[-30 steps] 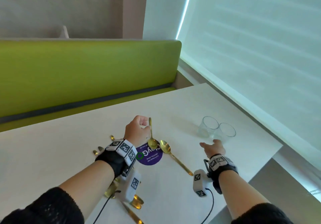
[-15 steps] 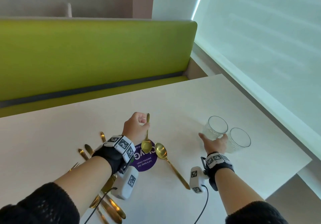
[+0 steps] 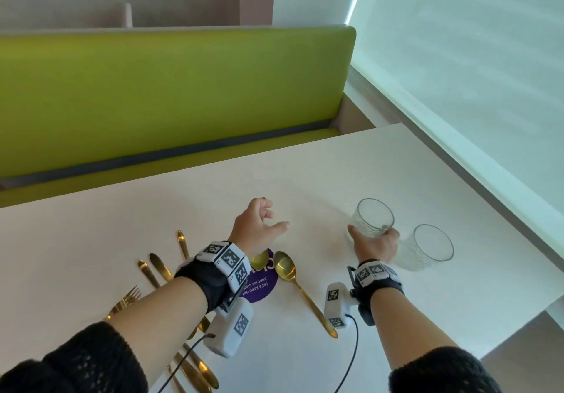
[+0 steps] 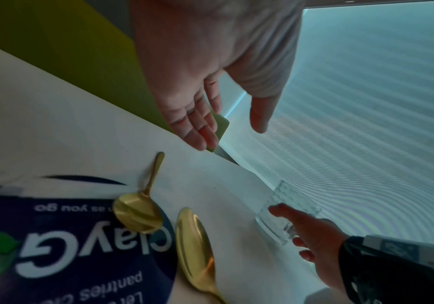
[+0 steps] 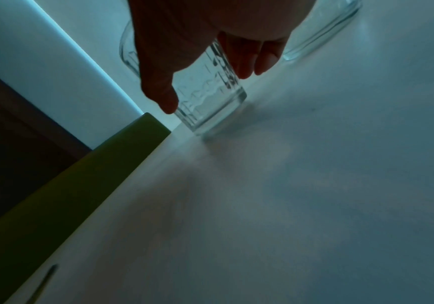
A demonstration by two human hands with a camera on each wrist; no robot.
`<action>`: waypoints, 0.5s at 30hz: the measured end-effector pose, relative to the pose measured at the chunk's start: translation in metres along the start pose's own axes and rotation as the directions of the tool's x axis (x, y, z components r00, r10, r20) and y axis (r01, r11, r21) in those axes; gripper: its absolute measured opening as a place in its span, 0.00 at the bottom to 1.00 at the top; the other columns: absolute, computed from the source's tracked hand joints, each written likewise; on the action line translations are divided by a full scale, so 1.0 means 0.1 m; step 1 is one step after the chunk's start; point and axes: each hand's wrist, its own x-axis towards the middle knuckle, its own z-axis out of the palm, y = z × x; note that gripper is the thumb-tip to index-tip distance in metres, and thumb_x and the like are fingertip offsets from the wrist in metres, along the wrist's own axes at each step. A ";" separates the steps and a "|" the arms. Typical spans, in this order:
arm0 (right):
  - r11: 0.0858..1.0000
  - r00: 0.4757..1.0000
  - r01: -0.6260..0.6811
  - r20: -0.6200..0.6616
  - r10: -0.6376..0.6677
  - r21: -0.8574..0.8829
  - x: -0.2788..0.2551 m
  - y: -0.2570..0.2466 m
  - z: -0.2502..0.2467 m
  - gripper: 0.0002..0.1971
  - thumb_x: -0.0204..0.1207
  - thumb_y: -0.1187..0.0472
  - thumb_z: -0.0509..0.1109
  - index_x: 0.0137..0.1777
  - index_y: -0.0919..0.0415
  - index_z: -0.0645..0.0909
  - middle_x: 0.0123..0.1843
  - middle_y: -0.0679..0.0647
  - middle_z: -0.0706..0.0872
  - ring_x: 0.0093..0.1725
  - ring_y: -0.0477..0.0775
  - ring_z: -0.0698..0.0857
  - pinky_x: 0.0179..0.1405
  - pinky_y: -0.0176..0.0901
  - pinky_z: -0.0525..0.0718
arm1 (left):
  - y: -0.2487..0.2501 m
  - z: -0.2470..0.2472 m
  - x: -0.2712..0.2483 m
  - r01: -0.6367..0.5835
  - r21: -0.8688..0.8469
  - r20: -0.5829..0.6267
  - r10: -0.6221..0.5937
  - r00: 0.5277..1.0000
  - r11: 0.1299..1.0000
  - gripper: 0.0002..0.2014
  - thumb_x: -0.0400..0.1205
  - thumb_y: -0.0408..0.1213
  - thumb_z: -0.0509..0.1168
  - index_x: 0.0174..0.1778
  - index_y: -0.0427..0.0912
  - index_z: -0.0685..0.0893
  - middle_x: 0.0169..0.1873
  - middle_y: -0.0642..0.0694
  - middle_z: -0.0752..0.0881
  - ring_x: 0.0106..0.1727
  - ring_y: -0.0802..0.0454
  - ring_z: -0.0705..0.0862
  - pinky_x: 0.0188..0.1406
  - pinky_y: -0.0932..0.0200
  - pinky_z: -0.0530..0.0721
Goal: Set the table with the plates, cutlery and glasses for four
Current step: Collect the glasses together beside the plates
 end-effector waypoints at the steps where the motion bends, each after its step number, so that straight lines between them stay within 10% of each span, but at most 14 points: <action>1: 1.000 0.999 0.026 0.025 -0.026 -0.016 -0.06 0.01 0.00 0.42 0.59 0.49 0.82 0.70 0.62 0.67 0.65 0.63 0.78 0.65 0.65 0.78 0.65 0.54 0.79 | 0.02 0.05 0.00 -0.004 -0.012 0.032 0.005 0.999 1.000 0.29 0.74 0.47 0.73 0.69 0.46 0.71 0.58 0.51 0.80 0.56 0.55 0.79 0.53 0.64 0.72; 10: 0.924 0.887 0.383 0.282 -0.367 -0.005 -0.74 -0.02 -0.10 0.48 0.41 0.32 0.70 0.63 0.58 0.76 0.52 0.47 0.82 0.53 0.52 0.81 0.52 0.45 0.82 | 0.15 0.61 0.05 0.008 -0.108 0.306 0.026 0.952 0.994 0.50 0.64 0.48 0.80 0.79 0.51 0.60 0.75 0.48 0.72 0.73 0.48 0.75 0.74 0.52 0.73; 15: 0.901 0.824 0.428 0.442 -0.354 -0.076 -0.74 0.03 -0.28 0.39 0.56 0.48 0.84 0.68 0.54 0.74 0.56 0.50 0.81 0.51 0.47 0.77 0.45 0.31 0.75 | 0.07 0.77 0.06 0.033 -0.157 0.284 0.013 0.959 0.987 0.45 0.60 0.45 0.83 0.72 0.51 0.69 0.62 0.52 0.80 0.65 0.49 0.81 0.68 0.49 0.80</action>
